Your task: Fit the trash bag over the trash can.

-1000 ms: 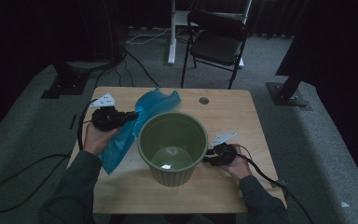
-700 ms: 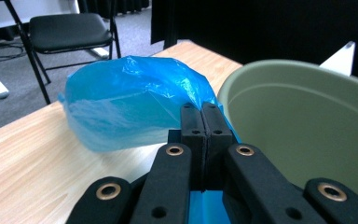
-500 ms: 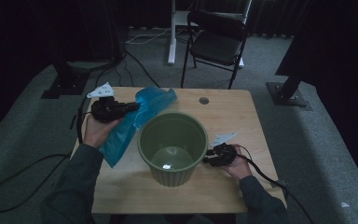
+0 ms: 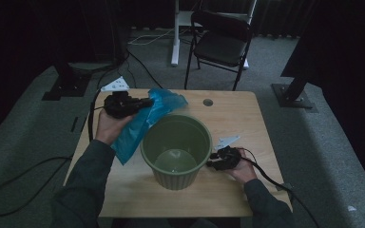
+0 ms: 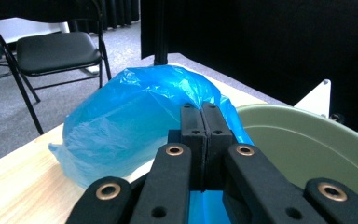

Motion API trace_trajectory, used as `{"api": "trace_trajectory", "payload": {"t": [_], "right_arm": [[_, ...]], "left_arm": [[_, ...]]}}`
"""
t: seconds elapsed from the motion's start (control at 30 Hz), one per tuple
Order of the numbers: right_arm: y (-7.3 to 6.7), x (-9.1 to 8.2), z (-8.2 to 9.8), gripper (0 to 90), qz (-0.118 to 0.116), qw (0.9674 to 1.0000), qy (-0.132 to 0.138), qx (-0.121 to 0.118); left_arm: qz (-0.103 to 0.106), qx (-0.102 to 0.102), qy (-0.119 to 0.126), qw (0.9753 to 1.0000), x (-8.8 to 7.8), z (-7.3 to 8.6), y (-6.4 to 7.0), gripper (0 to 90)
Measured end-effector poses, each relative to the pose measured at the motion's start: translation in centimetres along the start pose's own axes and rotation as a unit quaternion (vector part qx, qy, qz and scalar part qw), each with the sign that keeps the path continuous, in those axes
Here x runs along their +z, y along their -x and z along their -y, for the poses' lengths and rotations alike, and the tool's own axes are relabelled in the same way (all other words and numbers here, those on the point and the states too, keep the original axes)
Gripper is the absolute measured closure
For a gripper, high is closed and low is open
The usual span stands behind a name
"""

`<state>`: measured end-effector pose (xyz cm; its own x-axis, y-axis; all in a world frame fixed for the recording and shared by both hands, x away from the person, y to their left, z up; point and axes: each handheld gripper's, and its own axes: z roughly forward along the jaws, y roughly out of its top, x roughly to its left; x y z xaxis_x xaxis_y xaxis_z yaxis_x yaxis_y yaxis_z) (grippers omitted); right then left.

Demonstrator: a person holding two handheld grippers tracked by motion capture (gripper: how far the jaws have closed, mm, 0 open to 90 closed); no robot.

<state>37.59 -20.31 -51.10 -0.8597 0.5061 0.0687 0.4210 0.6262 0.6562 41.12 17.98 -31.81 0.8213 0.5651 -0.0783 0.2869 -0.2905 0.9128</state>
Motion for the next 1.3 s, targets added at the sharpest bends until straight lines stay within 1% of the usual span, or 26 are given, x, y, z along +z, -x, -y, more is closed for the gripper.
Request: {"api": "trace_trajectory", "payload": {"t": [0.27, 0.63, 0.8, 0.87, 0.93, 1.03, 1.07, 1.23, 1.3], "right_arm": [[0.0, 0.0, 0.0, 58.9, -0.001, 1.0, -0.001, 0.0], [0.0, 0.0, 0.0, 58.8, -0.003, 1.0, -0.002, -0.001], [0.0, 0.0, 0.0, 58.8, -0.003, 1.0, -0.002, -0.001], [0.0, 0.0, 0.0, 58.8, -0.003, 1.0, -0.002, 0.0], [0.1, -0.1, 0.0, 58.8, -0.003, 1.0, -0.001, 0.0], [0.3, -0.3, 0.2, 58.8, -0.002, 1.0, -0.001, 0.008], [0.3, -0.3, 0.2, 58.8, -0.002, 1.0, -0.001, 0.008], [0.8, -0.6, 0.6, 58.8, 0.002, 0.9999, 0.005, 0.016], [0.9, -0.7, 0.6, 58.8, 0.004, 0.9998, 0.006, 0.017]], "left_arm": [[0.02, 0.006, 0.005, 0.9998, 1.6, -1.8, 1.2, 89.5], [0.048, 0.022, -0.002, 0.9986, 4.6, -3.5, 3.5, 89.4], [0.072, 0.03, -0.006, 0.9969, 6.0, -4.3, 5.1, 89.4], [0.078, 0.037, -0.01, 0.9963, 6.7, -4.6, 5.9, 89.4], [0.084, 0.039, -0.013, 0.9956, 7.3, -4.9, 6.6, 89.4], [0.094, 0.047, -0.02, 0.9943, 8.3, -5.3, 7.5, 89.4], [0.094, 0.047, -0.02, 0.9943, 8.3, -5.3, 7.5, 89.4], [0.114, 0.054, -0.026, 0.9917, 9.4, -6.0, 9.0, 89.2], [0.118, 0.056, -0.028, 0.991, 9.6, -6.1, 9.4, 89.1]]}}
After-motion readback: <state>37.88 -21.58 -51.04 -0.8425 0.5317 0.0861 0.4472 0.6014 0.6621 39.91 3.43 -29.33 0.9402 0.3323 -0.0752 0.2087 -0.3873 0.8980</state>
